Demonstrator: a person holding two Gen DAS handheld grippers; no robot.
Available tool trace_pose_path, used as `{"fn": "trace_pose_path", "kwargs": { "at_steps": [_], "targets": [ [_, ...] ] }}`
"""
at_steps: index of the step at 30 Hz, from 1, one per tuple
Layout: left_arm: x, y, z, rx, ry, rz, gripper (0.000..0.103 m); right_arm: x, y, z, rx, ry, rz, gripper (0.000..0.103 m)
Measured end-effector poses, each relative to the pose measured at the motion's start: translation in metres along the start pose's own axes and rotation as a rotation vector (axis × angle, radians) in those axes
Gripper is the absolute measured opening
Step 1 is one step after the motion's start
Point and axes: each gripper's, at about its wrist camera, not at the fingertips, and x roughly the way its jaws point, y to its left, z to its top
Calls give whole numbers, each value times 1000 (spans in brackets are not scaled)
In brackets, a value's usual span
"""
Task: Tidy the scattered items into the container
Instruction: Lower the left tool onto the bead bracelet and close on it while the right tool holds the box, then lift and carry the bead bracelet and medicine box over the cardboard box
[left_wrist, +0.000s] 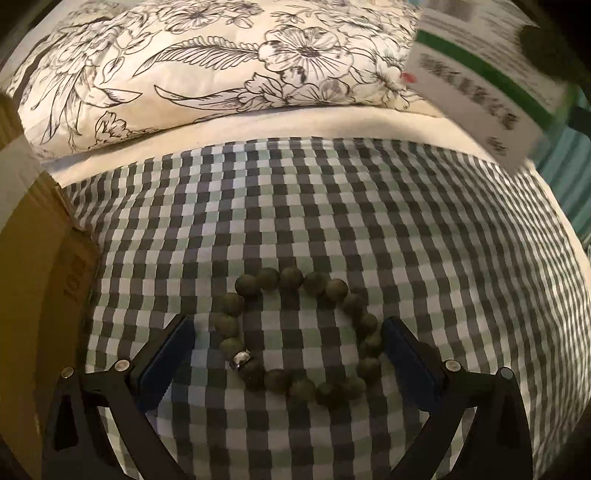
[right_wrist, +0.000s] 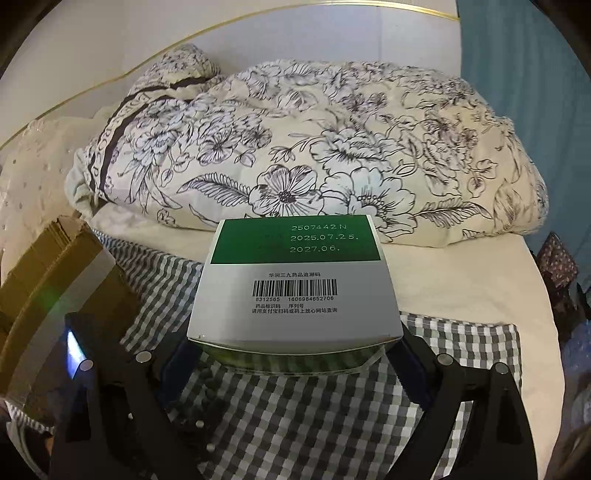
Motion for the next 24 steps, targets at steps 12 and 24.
{"fn": "trace_pose_path", "kwargs": {
  "at_steps": [12, 24],
  "targets": [
    [-22, -26, -10, 105, -41, 16, 21, -41, 8, 0, 24, -57, -51, 91],
    [-81, -24, -6, 107, -133, 0, 10, -114, 35, 4, 9, -154, -84, 92]
  ]
}}
